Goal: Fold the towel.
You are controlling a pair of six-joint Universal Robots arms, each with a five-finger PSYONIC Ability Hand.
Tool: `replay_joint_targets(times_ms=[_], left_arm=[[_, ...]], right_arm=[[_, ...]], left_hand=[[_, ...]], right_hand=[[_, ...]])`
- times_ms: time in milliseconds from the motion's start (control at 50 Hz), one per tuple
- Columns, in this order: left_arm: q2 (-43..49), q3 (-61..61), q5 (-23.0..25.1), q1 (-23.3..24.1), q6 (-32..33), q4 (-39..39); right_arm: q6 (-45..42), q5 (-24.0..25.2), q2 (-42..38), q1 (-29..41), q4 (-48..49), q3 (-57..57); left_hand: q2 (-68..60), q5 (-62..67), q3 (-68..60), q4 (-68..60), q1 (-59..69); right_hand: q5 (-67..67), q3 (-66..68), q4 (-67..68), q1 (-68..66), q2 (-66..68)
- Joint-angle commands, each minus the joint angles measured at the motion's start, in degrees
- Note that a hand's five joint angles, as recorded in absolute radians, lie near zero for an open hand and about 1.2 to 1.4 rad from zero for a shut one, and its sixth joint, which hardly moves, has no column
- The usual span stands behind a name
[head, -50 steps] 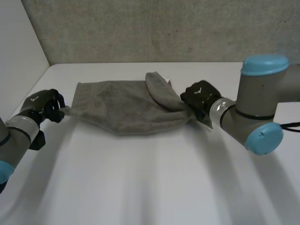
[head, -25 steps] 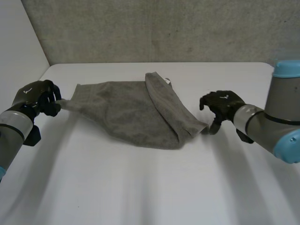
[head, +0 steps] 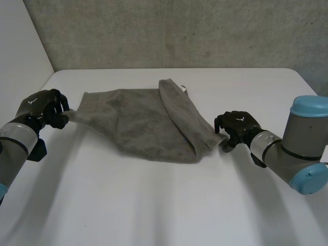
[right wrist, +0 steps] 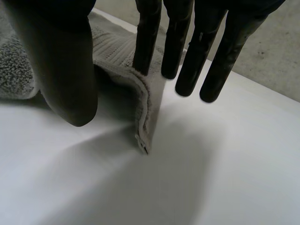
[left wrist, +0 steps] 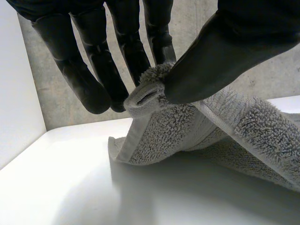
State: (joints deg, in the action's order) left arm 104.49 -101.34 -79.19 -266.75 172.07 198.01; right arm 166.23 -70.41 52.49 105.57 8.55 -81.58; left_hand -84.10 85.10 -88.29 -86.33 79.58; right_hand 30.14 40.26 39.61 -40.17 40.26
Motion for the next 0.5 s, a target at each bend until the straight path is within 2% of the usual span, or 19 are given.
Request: replay_joint_targets(times_ms=[20, 60, 100, 200, 280, 300, 340, 400, 440, 460, 500], left_arm=[[0.1, 0.0, -0.1, -0.2, 0.0, 0.0], [0.0, 0.1, -0.1, -0.1, 0.0, 0.0], [0.0, 0.1, -0.1, -0.1, 0.0, -0.1], [-0.5, 0.9, -0.2, 0.0, 0.1, -0.7], [-4.5, 1.8, 0.5, -0.6, 0.2, -1.7], [-4.6, 1.8, 0.5, -0.6, 0.2, -1.8], [-7.7, 3.9, 1.1, -0.7, 0.3, -4.8], [-9.4, 5.3, 1.4, -0.7, 0.6, -7.7], [-12.8, 8.8, 1.8, -0.8, 0.9, -13.9], [-12.8, 8.8, 1.8, -0.8, 0.9, -14.0], [-15.5, 13.1, 2.1, -0.8, 1.1, -19.4]], right_arm=[[0.3, -0.7, -3.4, 1.1, 1.4, 3.4], [0.8, -0.7, -4.4, 1.2, 0.7, 6.1], [0.7, -0.7, -4.2, 1.2, 0.2, 6.9], [1.5, -0.7, 1.5, 0.3, -1.6, 9.1], [0.8, -0.5, 12.0, -1.6, -4.9, 11.5], [0.8, -0.5, 12.0, -1.6, -4.9, 11.5], [-0.1, 0.0, 17.3, -4.0, -11.4, 15.6], [-1.1, 0.4, 19.5, -5.0, -15.9, 18.9], [-4.4, 0.6, 22.5, -6.7, -25.1, 25.7], [-4.4, 0.6, 22.5, -6.7, -25.2, 25.8], [-11.6, 0.4, 22.8, -7.7, -34.6, 31.5]], left_hand=[[4.1, -15.1, 8.3, 6.3, 0.4], [4.1, -15.1, 8.3, 6.3, 0.4], [4.1, -15.1, 8.3, 6.3, 0.4], [4.1, -15.1, 8.3, 6.3, 0.4], [4.1, -15.1, 8.3, 6.3, 0.4], [4.1, -15.1, 8.3, 6.3, 0.4], [4.1, -15.1, 8.3, 6.3, 0.4], [4.1, -15.1, 8.3, 6.3, 0.4], [4.1, -15.1, 8.3, 6.3, 0.4], [4.1, -15.1, 8.3, 6.3, 0.4], [4.1, -15.1, 8.3, 6.3, 0.4]], right_hand=[[18.4, 18.3, 18.9, -18.4, 18.3], [35.6, 35.5, 36.1, -35.6, 35.5], [39.8, 39.7, 40.3, -39.8, 39.7], [39.9, 39.7, 40.4, -39.8, 39.7], [39.9, 39.7, 40.4, -39.8, 39.7], [39.9, 39.7, 40.4, -39.8, 39.7], [39.9, 39.7, 40.4, -39.8, 39.7], [39.9, 39.7, 40.4, -39.8, 39.7], [39.9, 39.7, 40.4, -39.8, 39.7], [39.9, 39.7, 40.4, -39.8, 39.7], [39.9, 39.7, 40.4, -39.8, 39.7]])
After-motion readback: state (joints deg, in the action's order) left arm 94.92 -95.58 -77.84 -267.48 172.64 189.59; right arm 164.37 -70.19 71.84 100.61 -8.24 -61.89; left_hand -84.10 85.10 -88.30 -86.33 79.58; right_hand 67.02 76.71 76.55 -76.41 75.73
